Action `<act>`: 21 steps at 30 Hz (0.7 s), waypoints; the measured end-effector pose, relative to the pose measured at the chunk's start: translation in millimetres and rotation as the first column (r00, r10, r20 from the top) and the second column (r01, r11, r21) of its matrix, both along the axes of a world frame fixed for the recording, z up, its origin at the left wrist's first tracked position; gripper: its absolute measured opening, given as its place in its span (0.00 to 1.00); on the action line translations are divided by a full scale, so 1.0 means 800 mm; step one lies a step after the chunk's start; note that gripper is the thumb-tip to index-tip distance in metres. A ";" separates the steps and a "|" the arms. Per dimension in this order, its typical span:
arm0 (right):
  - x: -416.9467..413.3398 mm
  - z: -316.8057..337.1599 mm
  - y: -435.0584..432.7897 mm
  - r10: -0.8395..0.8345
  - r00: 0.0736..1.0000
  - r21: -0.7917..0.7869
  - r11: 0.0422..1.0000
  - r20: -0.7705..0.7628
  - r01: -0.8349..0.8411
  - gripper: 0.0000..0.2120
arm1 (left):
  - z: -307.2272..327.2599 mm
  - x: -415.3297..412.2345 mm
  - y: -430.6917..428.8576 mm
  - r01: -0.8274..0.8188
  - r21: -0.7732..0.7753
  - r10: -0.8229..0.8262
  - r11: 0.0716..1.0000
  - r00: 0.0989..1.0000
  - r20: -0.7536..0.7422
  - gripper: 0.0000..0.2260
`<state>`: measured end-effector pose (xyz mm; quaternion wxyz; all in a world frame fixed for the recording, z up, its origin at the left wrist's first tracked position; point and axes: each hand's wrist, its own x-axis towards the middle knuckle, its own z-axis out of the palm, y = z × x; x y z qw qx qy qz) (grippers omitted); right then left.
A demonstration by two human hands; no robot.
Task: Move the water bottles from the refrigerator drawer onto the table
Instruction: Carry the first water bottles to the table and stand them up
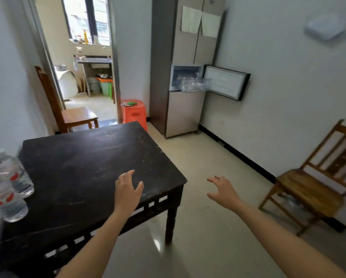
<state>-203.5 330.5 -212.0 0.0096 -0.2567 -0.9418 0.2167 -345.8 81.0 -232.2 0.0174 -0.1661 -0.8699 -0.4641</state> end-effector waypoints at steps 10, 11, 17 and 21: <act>0.231 0.011 0.094 -0.225 0.974 -0.104 0.969 -0.017 0.222 0.30 | 0.011 0.147 0.134 0.176 -0.001 -0.176 0.984 0.982 -0.074 0.19; 0.249 0.011 0.102 -0.242 0.970 -0.131 0.963 -0.036 0.235 0.31 | 0.010 0.164 0.141 0.178 0.008 -0.177 0.984 0.982 -0.072 0.19; 0.347 0.027 0.160 -0.230 0.967 -0.117 0.969 -0.105 0.218 0.32 | 0.014 0.251 0.190 0.221 -0.013 -0.221 0.975 0.968 -0.115 0.17; 0.365 0.044 0.197 -0.187 0.967 -0.030 0.982 -0.175 0.184 0.30 | 0.039 0.265 0.222 0.272 -0.040 -0.274 0.962 0.946 -0.175 0.17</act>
